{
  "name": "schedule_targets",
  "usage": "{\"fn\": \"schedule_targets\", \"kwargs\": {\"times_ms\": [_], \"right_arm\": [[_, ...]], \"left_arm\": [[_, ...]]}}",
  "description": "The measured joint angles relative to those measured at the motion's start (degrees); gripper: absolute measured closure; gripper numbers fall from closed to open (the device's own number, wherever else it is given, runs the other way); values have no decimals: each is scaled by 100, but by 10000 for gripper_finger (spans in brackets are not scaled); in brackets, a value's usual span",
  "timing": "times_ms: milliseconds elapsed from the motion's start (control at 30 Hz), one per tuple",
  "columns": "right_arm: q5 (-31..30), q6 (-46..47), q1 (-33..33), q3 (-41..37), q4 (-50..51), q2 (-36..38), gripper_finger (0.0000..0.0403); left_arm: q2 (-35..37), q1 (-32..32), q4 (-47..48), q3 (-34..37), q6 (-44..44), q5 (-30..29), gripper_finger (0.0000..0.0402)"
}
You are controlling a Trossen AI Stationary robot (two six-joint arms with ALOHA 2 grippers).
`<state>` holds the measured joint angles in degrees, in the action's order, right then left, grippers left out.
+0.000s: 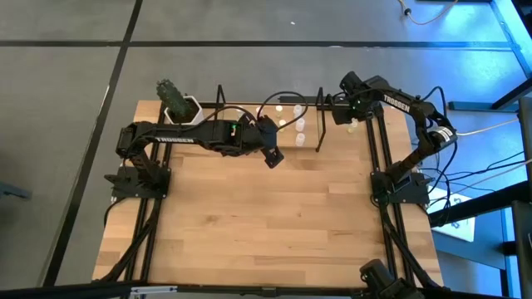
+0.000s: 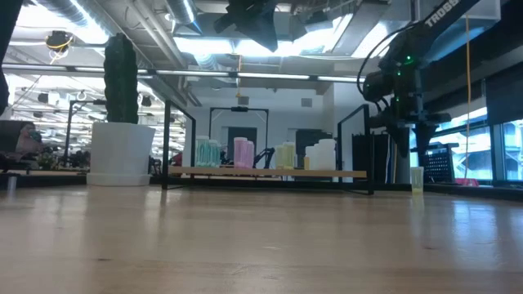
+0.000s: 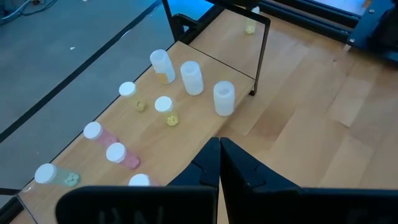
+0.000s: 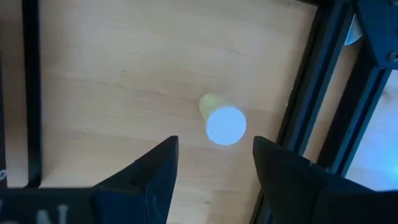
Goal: Pick and place medicine bottles onto shelf by color
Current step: Put the yellow pill bottle on the shelf aligned with the other yellow pill bottle
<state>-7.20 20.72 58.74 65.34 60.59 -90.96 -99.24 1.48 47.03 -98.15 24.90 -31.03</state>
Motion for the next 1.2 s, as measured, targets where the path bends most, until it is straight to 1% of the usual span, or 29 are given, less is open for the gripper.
{"fn": "schedule_targets", "kwargs": {"times_ms": [133, 333, 733, 1033, 1200], "right_arm": [[-63, 28, -2, -1, -15, -9, 194], [-215, 146, -2, -2, 3, -211, 194], [-221, 126, -2, -2, -53, -338, 194], [-223, -25, -2, -2, -56, -731, 194], [-225, -42, 3, -2, -102, -754, 194]], "left_arm": [[0, 0, 2, 0, -1, 2, 401], [0, 0, 2, 0, -2, -1, 401], [0, 0, 2, 0, -3, -2, 401], [0, 0, 4, 0, -3, -2, 401], [0, 0, 3, 0, -6, -2, 401]]}}
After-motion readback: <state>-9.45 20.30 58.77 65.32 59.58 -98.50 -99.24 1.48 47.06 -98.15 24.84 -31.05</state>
